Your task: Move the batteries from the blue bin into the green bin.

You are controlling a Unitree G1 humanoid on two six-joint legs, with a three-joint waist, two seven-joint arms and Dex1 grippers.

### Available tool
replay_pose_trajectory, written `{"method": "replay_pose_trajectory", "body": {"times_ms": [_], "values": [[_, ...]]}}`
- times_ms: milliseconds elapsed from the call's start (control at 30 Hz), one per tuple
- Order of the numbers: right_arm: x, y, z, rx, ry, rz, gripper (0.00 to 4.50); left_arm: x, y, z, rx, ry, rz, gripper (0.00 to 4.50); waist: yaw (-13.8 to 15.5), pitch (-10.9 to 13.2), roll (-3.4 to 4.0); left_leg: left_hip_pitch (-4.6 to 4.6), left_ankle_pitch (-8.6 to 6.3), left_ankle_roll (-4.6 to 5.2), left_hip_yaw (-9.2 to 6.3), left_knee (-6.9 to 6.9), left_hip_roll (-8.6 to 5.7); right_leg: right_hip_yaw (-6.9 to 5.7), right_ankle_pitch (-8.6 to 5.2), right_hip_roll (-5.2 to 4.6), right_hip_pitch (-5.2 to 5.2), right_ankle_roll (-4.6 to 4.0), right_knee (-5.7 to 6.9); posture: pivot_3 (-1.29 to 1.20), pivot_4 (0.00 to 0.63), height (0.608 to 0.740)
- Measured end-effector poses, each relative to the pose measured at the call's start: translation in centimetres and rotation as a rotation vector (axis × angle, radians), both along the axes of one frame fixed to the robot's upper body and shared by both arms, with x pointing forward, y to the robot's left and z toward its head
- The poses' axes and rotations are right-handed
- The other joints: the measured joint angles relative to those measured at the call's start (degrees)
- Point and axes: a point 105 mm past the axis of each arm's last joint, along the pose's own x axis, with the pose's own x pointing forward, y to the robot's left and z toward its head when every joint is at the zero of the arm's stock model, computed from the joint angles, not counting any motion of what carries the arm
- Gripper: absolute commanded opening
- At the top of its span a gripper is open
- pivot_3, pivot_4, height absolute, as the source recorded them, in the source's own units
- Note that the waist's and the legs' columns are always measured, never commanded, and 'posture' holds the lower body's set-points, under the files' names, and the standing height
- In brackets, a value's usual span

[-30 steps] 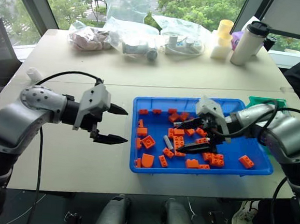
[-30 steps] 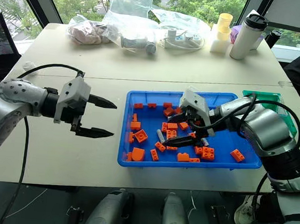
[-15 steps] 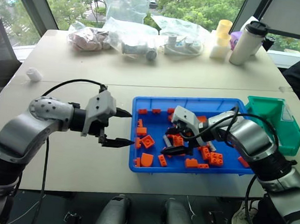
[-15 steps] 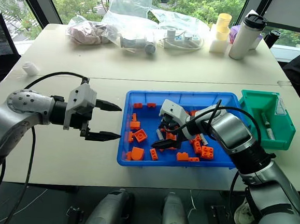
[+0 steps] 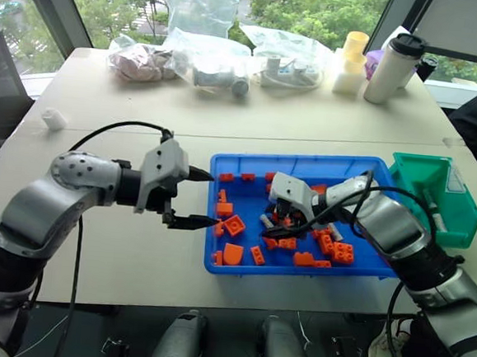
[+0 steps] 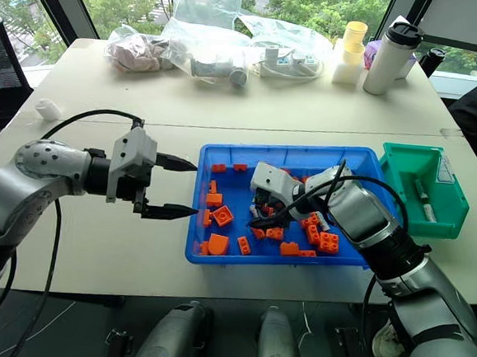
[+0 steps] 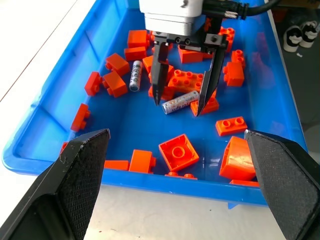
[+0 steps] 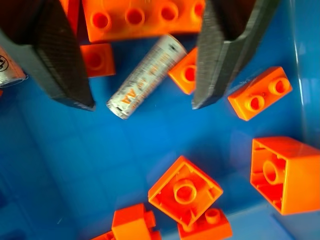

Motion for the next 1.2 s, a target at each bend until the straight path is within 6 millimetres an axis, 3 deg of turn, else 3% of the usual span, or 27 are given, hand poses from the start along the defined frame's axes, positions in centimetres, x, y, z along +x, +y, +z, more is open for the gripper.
{"method": "replay_pose_trajectory", "body": {"times_ms": [100,433,633,733,833,967,1033,1100,1200], "values": [[-0.2,0.3,-0.2,-0.029,-0.047,0.037,0.03,0.2,0.0,0.0,-0.007,0.002,0.005,4.5,0.0,-0.01,-0.01,0.01,0.01,-0.01,0.0,0.0,0.0,0.0,0.0,0.02,0.0,0.0,0.01,0.0,0.15,0.74],[0.4,1.0,0.7,0.023,-0.068,0.003,0.01,0.7,0.1,0.0,-0.008,-0.002,0.015,4.5,0.0,-0.01,-0.01,0.01,0.04,-0.07,-0.02,0.0,0.01,0.02,0.0,0.04,-0.01,0.0,0.04,0.0,0.15,0.74],[1.4,0.6,3.5,0.132,-0.086,-0.075,0.01,0.7,0.0,-0.1,-0.01,0.002,0.006,4.5,0.03,-0.01,-0.01,0.01,0.04,-0.07,-0.02,0.0,0.01,0.03,0.0,0.04,-0.01,0.0,0.04,0.0,0.15,0.74],[1.8,-0.5,5.6,0.19,-0.1,-0.139,0.01,0.7,-0.2,0.0,-0.029,0.002,0.001,4.5,0.13,0.0,-0.01,0.0,0.04,-0.07,-0.02,0.0,0.0,0.03,0.0,0.03,0.0,0.0,0.04,0.0,0.15,0.74],[2.9,-3.2,8.9,0.245,-0.175,-0.274,0.01,0.8,-1.0,0.7,-0.11,-0.001,-0.007,4.5,0.38,0.0,-0.01,-0.02,0.04,-0.07,-0.03,0.01,-0.03,0.03,0.0,-0.01,0.0,0.0,0.03,0.0,0.15,0.74],[4.2,-8.5,15.1,0.403,-0.337,-0.539,0.01,1.8,-2.4,3.5,-0.299,-0.046,-0.002,4.5,0.87,0.0,-0.03,-0.01,0.04,-0.07,-0.04,0.0,-0.03,0.04,0.0,-0.01,0.0,0.0,0.03,0.0,0.15,0.74],[4.0,-11.5,16.9,0.459,-0.405,-0.65,0.01,2.1,-3.1,4.2,-0.357,-0.051,-0.008,4.5,1.24,0.0,-0.03,-0.01,0.05,-0.08,-0.02,-0.01,-0.03,0.04,0.0,-0.01,0.0,0.0,0.03,0.0,0.15,0.74],[3.3,-15.4,17.0,0.469,-0.466,-0.789,0.01,2.7,-4.1,4.3,-0.401,-0.04,-0.024,4.5,1.71,-0.04,-0.11,-0.01,0.05,-0.08,-0.13,0.01,-0.06,0.02,0.0,0.0,0.09,0.0,0.01,0.0,0.15,0.74],[2.2,-20.4,14.7,0.411,-0.515,-0.984,0.01,3.6,-6.0,4.0,-0.415,-0.035,-0.056,4.5,2.0,-0.06,-0.13,-0.01,0.05,-0.05,0.08,0.03,-0.12,0.09,0.0,-0.06,0.12,0.0,-0.04,0.0,0.15,0.74]]}}
